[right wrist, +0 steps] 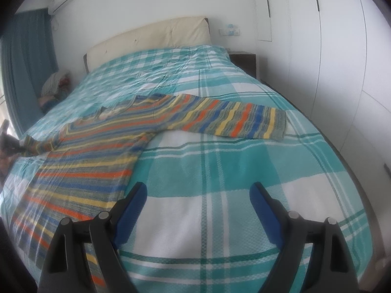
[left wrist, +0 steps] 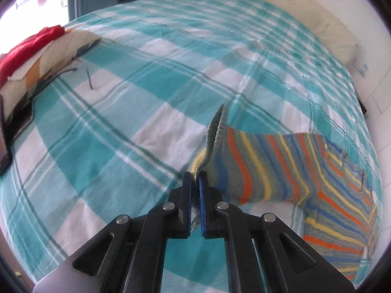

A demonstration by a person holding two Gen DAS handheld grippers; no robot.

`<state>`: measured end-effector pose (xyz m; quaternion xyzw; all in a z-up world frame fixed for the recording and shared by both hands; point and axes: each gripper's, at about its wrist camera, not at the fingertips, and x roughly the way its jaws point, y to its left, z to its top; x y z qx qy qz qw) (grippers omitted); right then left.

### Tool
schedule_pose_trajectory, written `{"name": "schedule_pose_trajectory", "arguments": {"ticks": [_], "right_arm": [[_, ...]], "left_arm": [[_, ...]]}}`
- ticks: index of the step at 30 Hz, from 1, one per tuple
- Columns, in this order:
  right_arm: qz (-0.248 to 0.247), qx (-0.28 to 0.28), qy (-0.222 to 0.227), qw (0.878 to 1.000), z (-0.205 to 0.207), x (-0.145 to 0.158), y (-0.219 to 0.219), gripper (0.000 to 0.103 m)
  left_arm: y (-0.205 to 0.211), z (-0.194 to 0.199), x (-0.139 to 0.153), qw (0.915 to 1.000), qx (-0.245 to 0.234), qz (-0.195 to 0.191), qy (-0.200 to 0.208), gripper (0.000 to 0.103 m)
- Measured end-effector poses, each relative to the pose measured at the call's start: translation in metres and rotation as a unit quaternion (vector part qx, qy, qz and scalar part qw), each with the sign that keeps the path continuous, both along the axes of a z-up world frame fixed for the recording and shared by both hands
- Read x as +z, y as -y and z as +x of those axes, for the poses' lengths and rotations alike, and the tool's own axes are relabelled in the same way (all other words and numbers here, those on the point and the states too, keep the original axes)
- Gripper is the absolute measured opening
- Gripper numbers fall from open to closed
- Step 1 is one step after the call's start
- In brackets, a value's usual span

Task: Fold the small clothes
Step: 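Pull the sleeve outward from the body with the left tool and release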

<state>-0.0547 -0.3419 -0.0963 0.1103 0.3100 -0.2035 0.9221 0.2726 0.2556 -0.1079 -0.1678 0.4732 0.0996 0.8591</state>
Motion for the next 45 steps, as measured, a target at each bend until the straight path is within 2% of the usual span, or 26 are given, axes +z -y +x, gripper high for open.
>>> {"name": "schedule_pose_trajectory", "arguments": {"ticks": [6, 10, 13, 15, 16, 17, 18, 20, 24, 26, 27, 28, 29, 30, 32, 37, 39, 43, 44, 45], "right_arm": [[-0.002, 0.001, -0.007, 1.000, 0.002, -0.003, -0.001, 0.085], [-0.001, 0.000, -0.010, 1.000, 0.003, -0.004, 0.001, 0.085], [0.000, 0.000, -0.011, 1.000, 0.004, -0.005, 0.001, 0.085], [0.000, 0.000, -0.010, 1.000, 0.004, -0.005, 0.002, 0.085], [0.000, 0.000, -0.010, 1.000, 0.004, -0.005, 0.002, 0.085], [0.001, -0.001, -0.009, 1.000, 0.004, -0.005, 0.002, 0.085], [0.001, -0.001, -0.008, 1.000, 0.004, -0.005, 0.003, 0.085], [0.003, -0.001, -0.007, 1.000, 0.004, -0.005, 0.003, 0.085], [0.006, 0.000, -0.010, 1.000, 0.007, -0.007, 0.003, 0.085], [0.005, 0.003, -0.013, 1.000, 0.008, -0.008, 0.002, 0.085], [0.003, 0.004, -0.015, 1.000, 0.008, -0.008, 0.001, 0.085], [0.000, 0.004, -0.016, 1.000, 0.009, -0.008, -0.001, 0.085], [-0.003, 0.005, -0.017, 1.000, 0.008, -0.008, -0.002, 0.085], [-0.007, 0.005, -0.017, 1.000, 0.008, -0.007, -0.003, 0.085], [-0.011, 0.005, -0.015, 1.000, 0.006, -0.006, -0.004, 0.085], [-0.006, 0.001, -0.016, 1.000, 0.006, -0.007, -0.002, 0.085], [-0.006, 0.001, -0.018, 1.000, 0.007, -0.007, -0.003, 0.085], [-0.010, 0.001, -0.016, 1.000, 0.007, -0.007, -0.002, 0.085], [-0.010, 0.001, -0.016, 1.000, 0.008, -0.008, -0.001, 0.085], [-0.009, 0.001, -0.016, 1.000, 0.008, -0.008, -0.001, 0.085]], "left_arm": [[-0.012, -0.009, -0.017, 0.9996, 0.022, -0.018, 0.004, 0.003], [-0.016, -0.010, -0.029, 0.9993, 0.027, -0.022, -0.010, 0.003], [-0.021, -0.007, -0.038, 0.9982, 0.023, -0.052, -0.022, 0.003], [-0.029, -0.009, -0.041, 0.9960, 0.028, -0.082, -0.022, 0.013], [-0.034, -0.012, -0.041, 0.9943, 0.035, -0.100, -0.017, 0.013], [-0.039, -0.016, -0.040, 0.9927, 0.043, -0.112, -0.014, 0.023], [-0.043, -0.019, -0.038, 0.9910, 0.044, -0.126, -0.008, 0.040], [-0.047, -0.026, -0.034, 0.9887, 0.037, -0.145, 0.010, 0.053], [-0.040, -0.028, -0.035, 0.9890, 0.007, -0.147, 0.012, 0.053], [-0.032, -0.027, -0.038, 0.9906, -0.006, -0.136, 0.009, 0.052], [-0.027, -0.026, -0.038, 0.9922, -0.012, -0.123, 0.008, 0.046], [-0.022, -0.025, -0.039, 0.9943, -0.018, -0.105, 0.007, 0.036], [-0.017, -0.024, -0.040, 0.9959, -0.023, -0.088, 0.001, 0.011], [-0.014, -0.024, -0.042, 0.9971, -0.024, -0.072, -0.007, 0.005], [-0.011, -0.025, -0.043, 0.9988, -0.019, -0.044, -0.012, 0.003], [-0.009, -0.027, -0.046, 0.9993, -0.023, -0.018, -0.024, 0.001], [-0.012, -0.027, -0.048, 0.9991, -0.021, -0.019, -0.031, 0.004], [-0.029, -0.035, -0.044, 0.9980, 0.023, -0.022, -0.055, 0.006], [-0.033, -0.038, -0.041, 0.9978, 0.027, -0.027, -0.054, 0.009], [-0.038, -0.041, -0.036, 0.9978, 0.030, -0.036, -0.047, 0.023]]}}
